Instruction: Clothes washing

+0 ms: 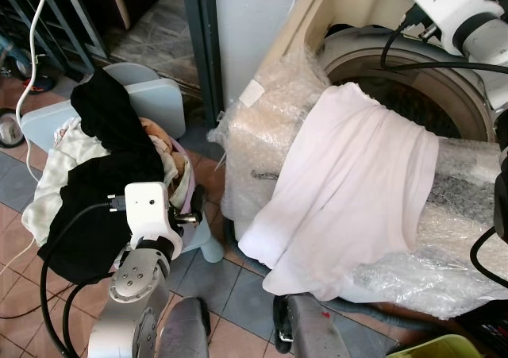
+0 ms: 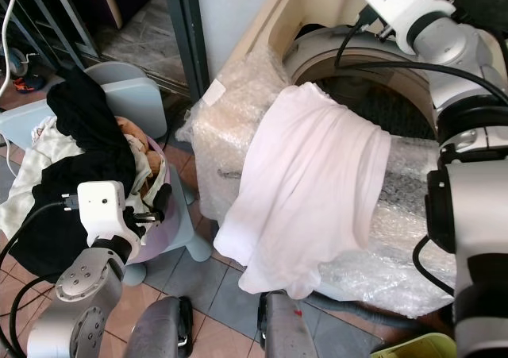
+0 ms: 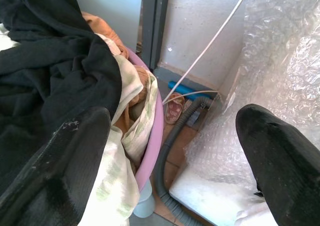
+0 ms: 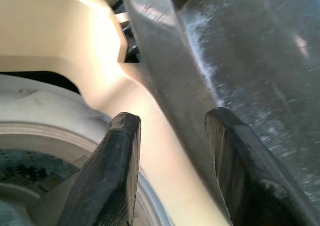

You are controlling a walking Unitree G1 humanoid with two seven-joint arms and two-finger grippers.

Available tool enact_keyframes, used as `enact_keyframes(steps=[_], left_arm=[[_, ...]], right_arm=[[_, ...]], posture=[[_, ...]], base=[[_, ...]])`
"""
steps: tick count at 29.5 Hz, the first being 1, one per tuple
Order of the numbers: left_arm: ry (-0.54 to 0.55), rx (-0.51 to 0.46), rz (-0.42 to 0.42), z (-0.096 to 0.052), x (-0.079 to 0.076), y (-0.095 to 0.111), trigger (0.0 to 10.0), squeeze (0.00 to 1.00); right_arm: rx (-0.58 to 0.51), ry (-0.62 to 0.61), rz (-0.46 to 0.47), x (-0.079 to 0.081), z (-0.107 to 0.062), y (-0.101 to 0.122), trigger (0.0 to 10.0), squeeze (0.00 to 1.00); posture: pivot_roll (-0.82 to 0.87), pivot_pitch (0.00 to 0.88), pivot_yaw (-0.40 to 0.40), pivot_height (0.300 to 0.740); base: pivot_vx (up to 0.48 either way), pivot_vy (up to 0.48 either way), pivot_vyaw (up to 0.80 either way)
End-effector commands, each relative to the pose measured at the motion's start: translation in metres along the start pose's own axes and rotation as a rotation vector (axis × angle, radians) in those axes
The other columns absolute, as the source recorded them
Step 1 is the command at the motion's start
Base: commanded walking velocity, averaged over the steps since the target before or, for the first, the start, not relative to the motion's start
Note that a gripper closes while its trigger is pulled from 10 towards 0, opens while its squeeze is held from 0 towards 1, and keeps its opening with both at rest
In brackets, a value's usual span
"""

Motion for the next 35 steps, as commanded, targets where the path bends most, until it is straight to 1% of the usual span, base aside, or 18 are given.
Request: enact_keyframes(steps=[1, 4, 6, 7, 10, 12, 14, 18, 20, 23, 24, 25, 26, 27, 28, 30, 33, 35], left_arm=[[0.014, 0.006, 0.008, 0.003, 0.001, -0.003, 10.0, 0.00], [0.005, 0.005, 0.003, 0.008, -0.001, -0.003, 10.0, 0.00], [0.006, -0.001, 0.004, 0.012, -0.002, -0.002, 10.0, 0.00], [0.009, -0.011, 0.003, 0.014, -0.001, -0.001, 10.0, 0.00], [0.013, -0.020, 0.001, 0.017, 0.000, 0.000, 10.0, 0.00], [0.021, -0.029, 0.001, 0.020, 0.001, 0.001, 10.0, 0.00], [0.024, -0.033, 0.000, 0.023, 0.002, 0.001, 10.0, 0.00], [0.017, -0.045, -0.004, 0.028, 0.000, 0.002, 10.0, 0.00], [0.001, -0.069, -0.015, 0.033, -0.004, 0.006, 10.0, 0.00], [-0.001, -0.075, -0.014, 0.036, -0.004, 0.008, 10.0, 0.00], [-0.003, -0.078, -0.014, 0.038, -0.005, 0.009, 10.0, 0.00], [-0.009, -0.084, -0.016, 0.039, -0.007, 0.010, 10.0, 0.00], [-0.014, -0.087, -0.018, 0.041, -0.008, 0.011, 10.0, 0.00], [-0.031, -0.096, -0.017, 0.044, -0.013, 0.013, 10.0, 0.00], [-0.031, -0.096, -0.017, 0.044, -0.013, 0.013, 10.0, 0.00], [-0.065, -0.117, -0.001, 0.049, -0.019, 0.017, 10.0, 0.00], [-0.090, -0.133, 0.017, 0.056, -0.024, 0.021, 10.0, 0.00], [-0.092, -0.133, 0.017, 0.058, -0.025, 0.021, 10.0, 0.00]], right_arm=[[0.102, 0.079, -0.017, 0.004, -0.005, -0.021, 10.0, 1.00], [0.283, 0.295, -0.155, 0.019, -0.017, -0.056, 10.0, 1.00], [0.220, 0.159, -0.092, 0.003, -0.015, -0.047, 10.0, 1.00], [0.112, 0.081, -0.063, -0.009, -0.014, -0.029, 10.0, 1.00], [0.006, 0.044, 0.023, -0.017, -0.013, -0.012, 10.0, 1.00], [-0.188, 0.007, 0.109, -0.024, -0.019, 0.006, 10.0, 1.00], [-0.247, -0.011, 0.147, -0.025, -0.023, 0.006, 10.0, 1.00], [-0.352, -0.021, 0.280, -0.011, -0.033, -0.002, 10.0, 1.00], [-0.390, -0.145, 0.399, 0.007, -0.046, -0.012, 10.0, 0.67], [-0.380, -0.241, 0.446, 0.019, -0.055, -0.021, 10.0, 0.65], [-0.378, -0.246, 0.468, 0.030, -0.059, -0.023, 10.0, 0.54], [-0.383, -0.241, 0.436, 0.044, -0.064, -0.023, 10.0, 0.30], [-0.389, -0.237, 0.412, 0.054, -0.069, -0.022, 10.0, 0.30], [-0.400, -0.229, 0.428, 0.072, -0.077, -0.019, 10.0, 0.00], [-0.400, -0.229, 0.428, 0.072, -0.077, -0.019, 10.0, 0.00], [-0.399, -0.179, 0.436, 0.092, -0.084, -0.014, 10.0, 0.00], [-0.435, -0.041, 0.332, 0.112, -0.086, -0.003, 10.0, 0.00], [-0.441, -0.013, 0.308, 0.114, -0.086, -0.003, 10.0, 0.00]], posture=[[0.06, 0.202, -0.027, 0.728], [0.04, 0.178, -0.029, 0.728], [0.04, 0.171, -0.029, 0.728], [0.04, 0.158, -0.032, 0.728], [0.04, 0.151, -0.032, 0.728], [0.03, 0.132, -0.031, 0.728], [0.02, 0.121, -0.028, 0.728], [0.01, 0.109, -0.021, 0.728], [-0.02, 0.095, -0.008, 0.728], [-0.03, 0.084, 0.003, 0.728], [-0.04, 0.078, 0.010, 0.728], [-0.04, 0.076, 0.013, 0.728], [-0.04, 0.076, 0.013, 0.728], [-0.05, 0.066, 0.027, 0.728], [-0.05, 0.066, 0.027, 0.728], [-0.06, 0.056, 0.042, 0.728], [-0.09, 0.042, 0.085, 0.728], [-0.09, 0.039, 0.098, 0.728]], base=[[0.000, 0.000, 0.00], [0.000, 0.000, 0.00], [0.000, 0.000, 0.00], [0.000, 0.000, 0.00], [0.000, 0.000, 0.00], [0.000, 0.000, 0.00], [0.000, 0.000, 0.00], [0.000, 0.000, 0.00], [0.000, 0.000, 0.00], [0.000, 0.000, 0.00], [0.000, 0.000, 0.00], [0.000, 0.000, 0.00], [0.000, 0.000, 0.00], [0.000, 0.000, 0.00], [0.000, 0.000, 0.00], [0.000, 0.000, 0.00], [0.000, 0.000, 0.00], [0.000, 0.000, 0.00]])
Point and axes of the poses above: a point about 5 cm out from each wrist's last joint towards the gripper, its own z axis pointing out of the wrist towards the gripper, its own y axis along the axis of the wrist's last joint, x = y × z, the point moved 2 cm from there along z, pointing out of the wrist towards the gripper, and after that the axes turned 8 degrees about z, right-handed, at the moved point
